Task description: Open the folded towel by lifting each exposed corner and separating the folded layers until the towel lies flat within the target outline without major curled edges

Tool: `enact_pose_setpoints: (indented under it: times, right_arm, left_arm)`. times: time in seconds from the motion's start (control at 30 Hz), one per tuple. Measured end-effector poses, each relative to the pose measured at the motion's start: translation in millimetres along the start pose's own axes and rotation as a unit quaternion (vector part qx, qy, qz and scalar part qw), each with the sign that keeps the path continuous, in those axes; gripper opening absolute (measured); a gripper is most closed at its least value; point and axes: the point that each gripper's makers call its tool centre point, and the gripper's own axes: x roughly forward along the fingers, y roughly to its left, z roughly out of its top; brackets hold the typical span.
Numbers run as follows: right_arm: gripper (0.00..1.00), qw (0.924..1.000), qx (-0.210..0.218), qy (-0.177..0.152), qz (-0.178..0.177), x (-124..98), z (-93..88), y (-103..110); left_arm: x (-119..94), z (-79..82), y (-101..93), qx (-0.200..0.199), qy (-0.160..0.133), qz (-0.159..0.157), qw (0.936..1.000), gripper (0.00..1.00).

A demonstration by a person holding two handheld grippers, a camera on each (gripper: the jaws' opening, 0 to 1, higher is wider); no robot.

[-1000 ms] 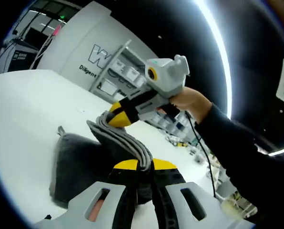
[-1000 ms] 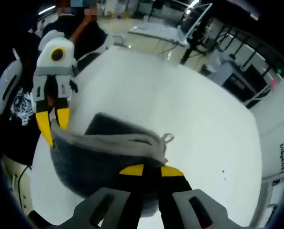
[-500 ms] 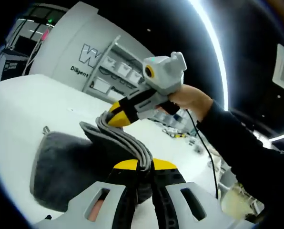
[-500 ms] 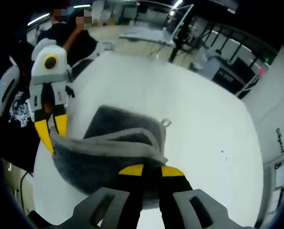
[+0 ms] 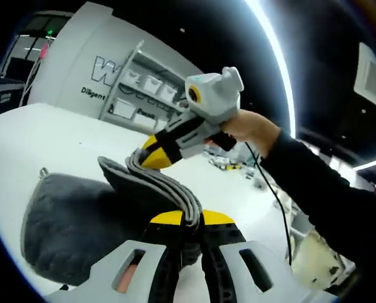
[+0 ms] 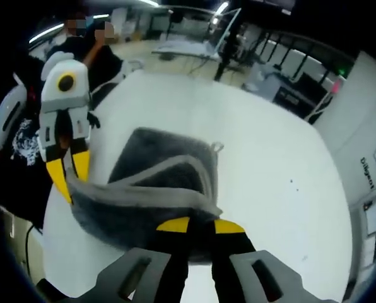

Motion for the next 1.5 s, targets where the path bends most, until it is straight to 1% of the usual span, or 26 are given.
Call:
enact_pose_setpoints:
  times: [0.2,0.3,0.33,0.37,0.5,0.53,0.63,0.8,0.9,1.0,1.1,1.17,1.27,1.3,1.33,1.37,1.4,1.43,1.47,1.5]
  right_arm:
    - [0.07,0.9998,0.015,-0.001,-0.011,-16,-22.4,7]
    - [0.07,0.9996,0.020,-0.001,-0.018,-23,-29.9,8]
    - [0.07,0.9995,0.025,0.000,-0.022,-29,-37.5,7]
    - [0.06,0.9993,0.028,0.001,-0.024,-32,-41.6,7]
    - [0.06,0.9989,0.034,0.007,-0.033,-41,-54.3,10]
    - [0.06,0.9984,0.042,0.012,-0.036,-43,-57.8,10]
    - [0.06,0.9975,0.055,0.022,-0.039,-49,-66.6,13]
    - [0.07,0.9951,0.072,0.049,-0.047,-63,-91.5,19]
    - [0.07,0.9933,0.082,0.058,-0.058,-71,-105.6,19]
    - [0.07,0.9913,0.093,0.067,-0.065,-76,-117.9,19]
    - [0.08,0.9902,0.098,0.072,-0.068,-79,-123.1,20]
    - [0.09,0.9900,0.100,0.069,-0.072,-81,-122.3,18]
    - [0.10,0.9899,0.100,0.065,-0.077,-84,-118.5,17]
    - [0.12,0.9901,0.098,0.063,-0.078,-84,-116.7,17]
    - [0.18,0.9906,0.092,0.057,-0.083,-84,-113.6,15]
    - [0.28,0.9909,0.077,0.040,-0.103,-84,-107.1,6]
    - [0.45,0.9898,0.074,0.026,-0.119,-85,-102.2,1]
    - [0.59,0.9888,0.073,0.014,-0.129,-85,-97.3,-3]
    - [0.74,0.9866,0.073,0.002,-0.146,-87,-92.7,-9]
    - [0.90,0.9825,0.076,-0.011,-0.170,-89,-87.4,-15]
  left_arm:
    - [11,-8.8,-16.0,0.031,0.021,-0.009,0.9993,0.07]
    - [15,-11.3,-21.0,0.045,0.029,-0.013,0.9985,0.07]
    - [18,-14.0,-25.4,0.058,0.036,-0.015,0.9976,0.08]
    - [20,-14.4,-27.2,0.063,0.037,-0.015,0.9972,0.08]
    - [28,-19.9,-37.0,0.073,0.044,-0.020,0.9962,0.08]
    - [31,-22.9,-40.4,0.075,0.048,-0.024,0.9957,0.08]
    - [37,-29.1,-44.4,0.073,0.055,-0.028,0.9954,0.08]
    - [48,-44.2,-50.0,0.052,0.069,-0.035,0.9956,0.08]
    - [57,-51.6,-53.1,0.039,0.076,-0.038,0.9956,0.08]
    - [62,-59.5,-53.7,0.030,0.086,-0.038,0.9952,0.10]
    - [64,-64.0,-52.3,0.018,0.093,-0.033,0.9950,0.17]
    - [64,-65.2,-52.7,0.020,0.095,-0.033,0.9947,0.29]
    - [63,-63.1,-52.2,0.019,0.092,-0.032,0.9951,0.36]
    - [61,-62.3,-53.2,0.020,0.094,-0.031,0.9949,0.38]
    - [61,-62.0,-54.2,0.021,0.095,-0.032,0.9947,0.42]
    - [60,-62.0,-56.9,0.024,0.099,-0.037,0.9942,0.48]
    - [59,-61.7,-59.2,0.028,0.101,-0.041,0.9936,0.56]
    - [58,-59.8,-61.1,0.036,0.099,-0.043,0.9935,0.69]
    - [58,-54.9,-63.1,0.054,0.088,-0.049,0.9934,0.78]
    - [56,-50.1,-63.7,0.071,0.078,-0.049,0.9932,0.87]
